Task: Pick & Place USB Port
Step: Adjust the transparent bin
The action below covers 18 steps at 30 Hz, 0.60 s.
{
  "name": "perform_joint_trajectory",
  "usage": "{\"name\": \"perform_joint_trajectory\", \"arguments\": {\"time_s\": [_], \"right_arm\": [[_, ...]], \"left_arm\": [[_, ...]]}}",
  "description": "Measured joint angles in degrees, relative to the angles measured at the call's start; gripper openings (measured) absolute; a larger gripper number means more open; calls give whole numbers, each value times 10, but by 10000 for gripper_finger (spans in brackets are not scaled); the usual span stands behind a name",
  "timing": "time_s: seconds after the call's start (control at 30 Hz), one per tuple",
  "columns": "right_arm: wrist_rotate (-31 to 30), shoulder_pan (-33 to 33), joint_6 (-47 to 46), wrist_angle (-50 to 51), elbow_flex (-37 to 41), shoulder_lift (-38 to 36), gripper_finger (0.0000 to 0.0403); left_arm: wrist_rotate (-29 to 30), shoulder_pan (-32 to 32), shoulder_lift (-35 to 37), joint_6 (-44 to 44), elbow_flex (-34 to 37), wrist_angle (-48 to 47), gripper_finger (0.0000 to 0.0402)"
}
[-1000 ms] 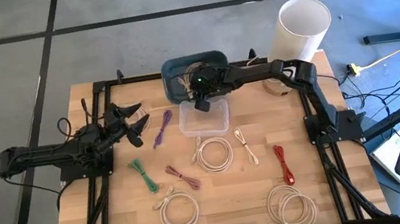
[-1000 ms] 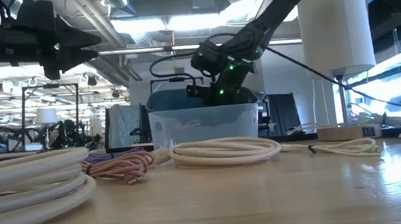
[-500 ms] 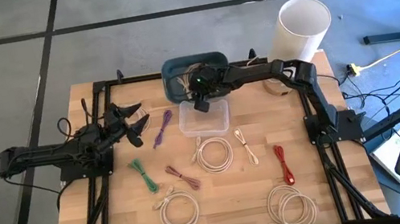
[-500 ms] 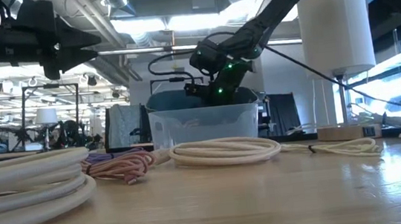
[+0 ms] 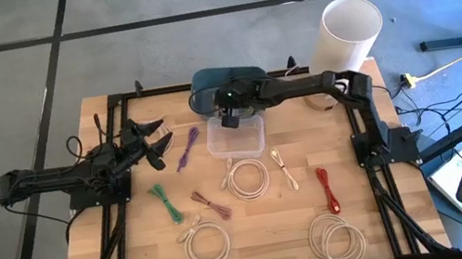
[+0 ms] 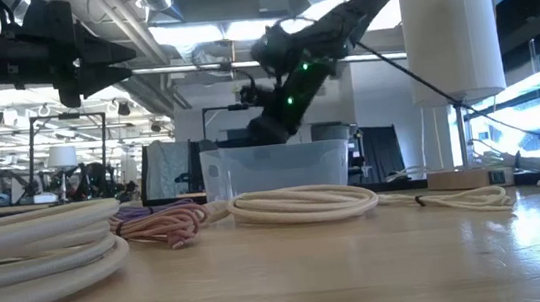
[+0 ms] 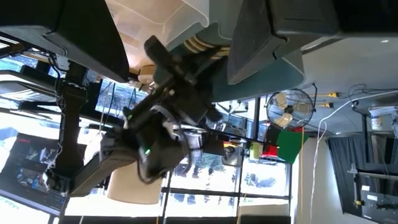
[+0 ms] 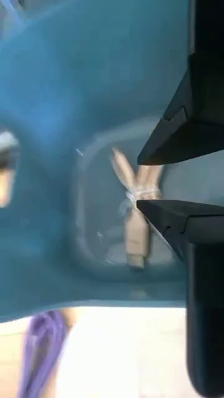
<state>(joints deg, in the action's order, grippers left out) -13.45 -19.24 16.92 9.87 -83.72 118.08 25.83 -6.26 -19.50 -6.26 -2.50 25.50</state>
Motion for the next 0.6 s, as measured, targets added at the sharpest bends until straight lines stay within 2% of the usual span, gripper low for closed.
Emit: {"name": "perform_joint_trajectory", "arguments": {"time_s": [0.13,0.23,0.37,0.5,0.6], "right_arm": [[-34,17,19,14,0,-30,103],[-22,35,18,43,0,-64,103],[45,72,-7,149,0,-116,103],[151,118,-70,280,9,-160,103],[195,163,-108,296,43,-179,100]], "left_arm": [[0,0,0,0,0,0,267],[-1,0,0,0,0,-1,267],[-4,0,0,-7,0,-15,267],[-3,1,0,-11,0,-35,267],[-4,1,0,-29,0,-35,267]]}}
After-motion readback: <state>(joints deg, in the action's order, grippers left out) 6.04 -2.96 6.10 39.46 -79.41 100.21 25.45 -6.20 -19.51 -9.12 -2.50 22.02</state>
